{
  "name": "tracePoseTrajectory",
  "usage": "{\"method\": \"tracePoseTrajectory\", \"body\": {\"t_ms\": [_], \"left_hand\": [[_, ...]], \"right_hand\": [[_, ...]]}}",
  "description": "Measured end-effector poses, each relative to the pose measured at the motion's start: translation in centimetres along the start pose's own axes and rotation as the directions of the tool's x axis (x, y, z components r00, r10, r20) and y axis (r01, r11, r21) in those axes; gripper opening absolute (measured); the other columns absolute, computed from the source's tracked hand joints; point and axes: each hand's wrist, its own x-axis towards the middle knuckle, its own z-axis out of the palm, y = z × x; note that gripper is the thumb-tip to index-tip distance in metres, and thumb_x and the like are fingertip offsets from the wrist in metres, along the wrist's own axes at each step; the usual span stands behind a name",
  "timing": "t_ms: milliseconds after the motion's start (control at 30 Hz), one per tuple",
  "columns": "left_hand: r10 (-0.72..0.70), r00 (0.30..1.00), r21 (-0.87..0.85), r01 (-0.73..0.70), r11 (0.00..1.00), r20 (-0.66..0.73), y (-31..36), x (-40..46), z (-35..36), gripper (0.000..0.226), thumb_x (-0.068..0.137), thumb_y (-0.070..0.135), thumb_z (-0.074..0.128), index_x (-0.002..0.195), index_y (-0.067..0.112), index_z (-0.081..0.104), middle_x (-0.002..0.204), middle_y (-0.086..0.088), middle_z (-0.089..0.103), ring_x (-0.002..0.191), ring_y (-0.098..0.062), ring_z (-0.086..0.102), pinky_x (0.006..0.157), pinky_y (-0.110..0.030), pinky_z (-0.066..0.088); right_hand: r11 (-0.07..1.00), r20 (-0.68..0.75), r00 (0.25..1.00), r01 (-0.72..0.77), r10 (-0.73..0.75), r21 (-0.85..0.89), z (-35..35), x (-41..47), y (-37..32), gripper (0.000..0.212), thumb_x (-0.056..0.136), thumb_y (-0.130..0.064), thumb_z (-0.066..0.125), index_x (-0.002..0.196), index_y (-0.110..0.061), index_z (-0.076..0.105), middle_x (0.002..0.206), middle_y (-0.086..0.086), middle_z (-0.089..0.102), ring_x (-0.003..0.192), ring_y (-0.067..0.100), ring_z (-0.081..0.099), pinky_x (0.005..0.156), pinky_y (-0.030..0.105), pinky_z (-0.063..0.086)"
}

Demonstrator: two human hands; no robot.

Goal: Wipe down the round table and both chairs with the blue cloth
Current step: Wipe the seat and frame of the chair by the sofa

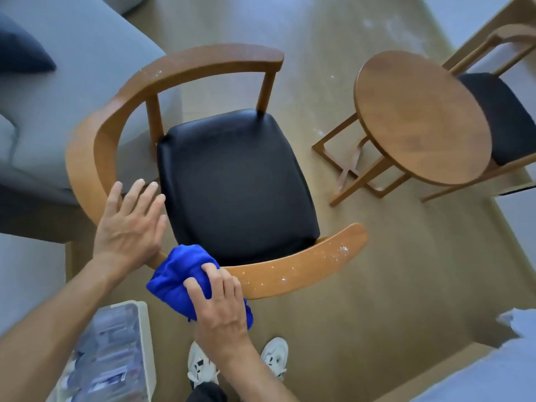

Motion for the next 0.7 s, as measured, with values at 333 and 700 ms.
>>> {"method": "tracePoseTrajectory", "body": {"t_ms": [333,700], "left_hand": [[-0.053,0.998,-0.083,0.056,0.995,0.035,5.2,-1.6,0.3,0.049,0.096,0.03,0.033,0.12,-0.001,0.064,0.131,-0.021,0.058,0.125,-0.039,0.05,0.111,-0.057,0.027],[-0.214,0.971,-0.201,0.231,0.952,0.103,7.0,-1.9,1.2,0.053,0.089,0.033,0.032,0.121,0.002,0.062,0.132,-0.017,0.058,0.126,-0.034,0.049,0.117,-0.045,0.015]], "right_hand": [[0.897,-0.136,0.888,-0.44,0.44,0.029,-12.5,-1.3,24.7,0.036,0.076,0.007,0.062,0.112,0.0,0.062,0.124,0.018,0.055,0.114,0.038,0.051,0.103,0.039,0.038],[0.955,-0.181,0.947,-0.284,0.266,-0.081,-4.9,-2.1,9.9,0.042,0.068,-0.016,0.07,0.109,-0.018,0.066,0.118,0.011,0.061,0.096,0.032,0.058,0.088,0.04,0.048]]}}
